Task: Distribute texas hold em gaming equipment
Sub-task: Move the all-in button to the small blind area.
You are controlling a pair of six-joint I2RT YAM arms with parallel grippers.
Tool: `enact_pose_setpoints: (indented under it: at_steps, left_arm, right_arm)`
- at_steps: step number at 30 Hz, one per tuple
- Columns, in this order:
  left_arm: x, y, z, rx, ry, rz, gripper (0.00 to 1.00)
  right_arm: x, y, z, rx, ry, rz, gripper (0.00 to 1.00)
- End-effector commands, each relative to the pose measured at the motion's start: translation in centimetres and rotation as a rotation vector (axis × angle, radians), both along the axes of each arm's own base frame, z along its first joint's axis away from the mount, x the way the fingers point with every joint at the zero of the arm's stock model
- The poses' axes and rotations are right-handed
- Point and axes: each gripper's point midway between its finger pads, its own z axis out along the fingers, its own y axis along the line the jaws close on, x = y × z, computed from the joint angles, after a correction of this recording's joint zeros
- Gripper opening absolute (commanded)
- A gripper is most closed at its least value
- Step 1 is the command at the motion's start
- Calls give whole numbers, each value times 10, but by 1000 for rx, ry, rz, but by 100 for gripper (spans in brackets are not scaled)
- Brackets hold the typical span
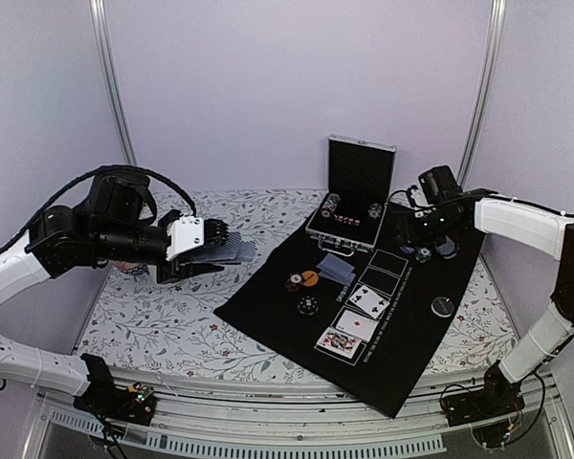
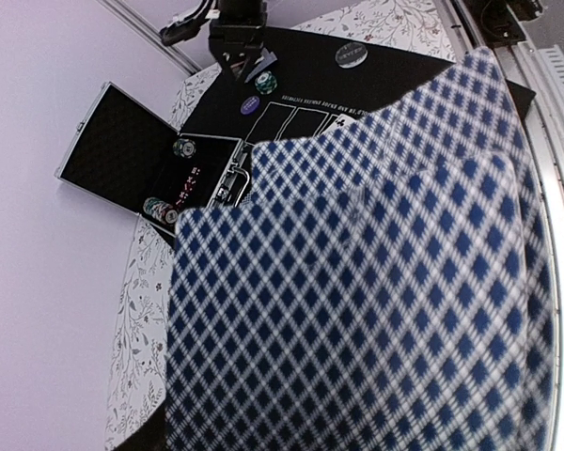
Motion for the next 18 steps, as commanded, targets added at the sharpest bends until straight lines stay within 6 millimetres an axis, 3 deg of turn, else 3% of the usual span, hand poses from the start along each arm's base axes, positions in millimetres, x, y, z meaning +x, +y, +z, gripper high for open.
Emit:
enact_pose_setpoints:
  at_steps: [1, 4, 6, 11, 18]
  left_arm:
    - [1, -9, 1, -15, -45, -22, 49]
    - [0, -10, 0, -19, -59, -33, 49]
    - [0, -10, 0, -19, -66, -37, 49]
    - [2, -13, -1, -13, -76, -42, 49]
    - [8, -20, -1, -9, -106, -54, 49]
  right_arm:
    - [-26, -77, -38, -23, 105, -183, 40]
    - [-34, -115, -55, -22, 134, -269, 40]
    - [-35, -129, -66, -16, 146, -293, 40]
    - [-22, -139, -92, -49, 191, -287, 40]
    - [4, -156, -107, -129, 220, -307, 40]
